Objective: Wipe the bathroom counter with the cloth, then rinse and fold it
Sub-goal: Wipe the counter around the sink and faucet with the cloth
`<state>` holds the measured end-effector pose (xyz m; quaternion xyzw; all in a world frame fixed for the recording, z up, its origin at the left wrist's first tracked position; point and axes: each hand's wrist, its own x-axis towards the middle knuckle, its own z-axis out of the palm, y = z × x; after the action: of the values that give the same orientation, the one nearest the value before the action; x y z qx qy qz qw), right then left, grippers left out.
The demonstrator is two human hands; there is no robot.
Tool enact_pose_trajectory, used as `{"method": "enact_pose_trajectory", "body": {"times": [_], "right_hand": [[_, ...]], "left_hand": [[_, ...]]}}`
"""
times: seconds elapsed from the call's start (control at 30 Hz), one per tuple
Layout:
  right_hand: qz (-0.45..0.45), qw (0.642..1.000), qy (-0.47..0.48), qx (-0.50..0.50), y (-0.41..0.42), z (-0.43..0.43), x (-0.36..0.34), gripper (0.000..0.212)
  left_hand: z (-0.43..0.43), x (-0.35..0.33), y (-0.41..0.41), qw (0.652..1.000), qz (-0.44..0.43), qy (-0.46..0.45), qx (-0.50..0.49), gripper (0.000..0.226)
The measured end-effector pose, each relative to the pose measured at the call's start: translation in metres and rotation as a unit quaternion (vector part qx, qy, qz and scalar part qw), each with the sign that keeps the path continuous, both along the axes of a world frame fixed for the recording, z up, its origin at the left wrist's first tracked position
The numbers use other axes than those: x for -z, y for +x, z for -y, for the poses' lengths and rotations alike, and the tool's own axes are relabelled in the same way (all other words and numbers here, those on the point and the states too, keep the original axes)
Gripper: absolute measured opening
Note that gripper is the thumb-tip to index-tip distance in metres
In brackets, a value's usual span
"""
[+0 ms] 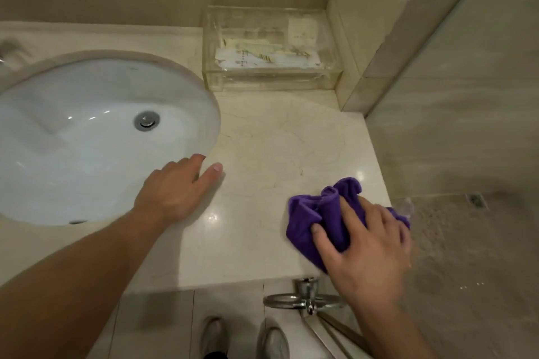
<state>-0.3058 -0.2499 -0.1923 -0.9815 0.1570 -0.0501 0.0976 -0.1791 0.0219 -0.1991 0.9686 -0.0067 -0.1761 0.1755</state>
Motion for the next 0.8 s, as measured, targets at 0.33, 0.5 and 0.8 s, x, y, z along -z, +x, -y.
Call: {"method": "enact_pose_trajectory", "body": {"times": [0.33, 0.5, 0.8], "right_hand": [[-0.039, 0.998, 0.023, -0.046, 0.122, -0.062, -0.003, 0.066], [-0.037, 0.998, 0.026, -0.042, 0.179, -0.083, -0.002, 0.064], [-0.034, 0.991, 0.050, -0.116, 0.235, -0.134, -0.003, 0.059]], "left_hand": [[0.013, 0.013, 0.053, 0.976, -0.037, -0.115, -0.181, 0.075], [0.038, 0.030, 0.069, 0.982, 0.018, -0.054, -0.180, 0.050], [0.046, 0.022, 0.065, 0.965, 0.078, -0.018, -0.251, 0.055]]}}
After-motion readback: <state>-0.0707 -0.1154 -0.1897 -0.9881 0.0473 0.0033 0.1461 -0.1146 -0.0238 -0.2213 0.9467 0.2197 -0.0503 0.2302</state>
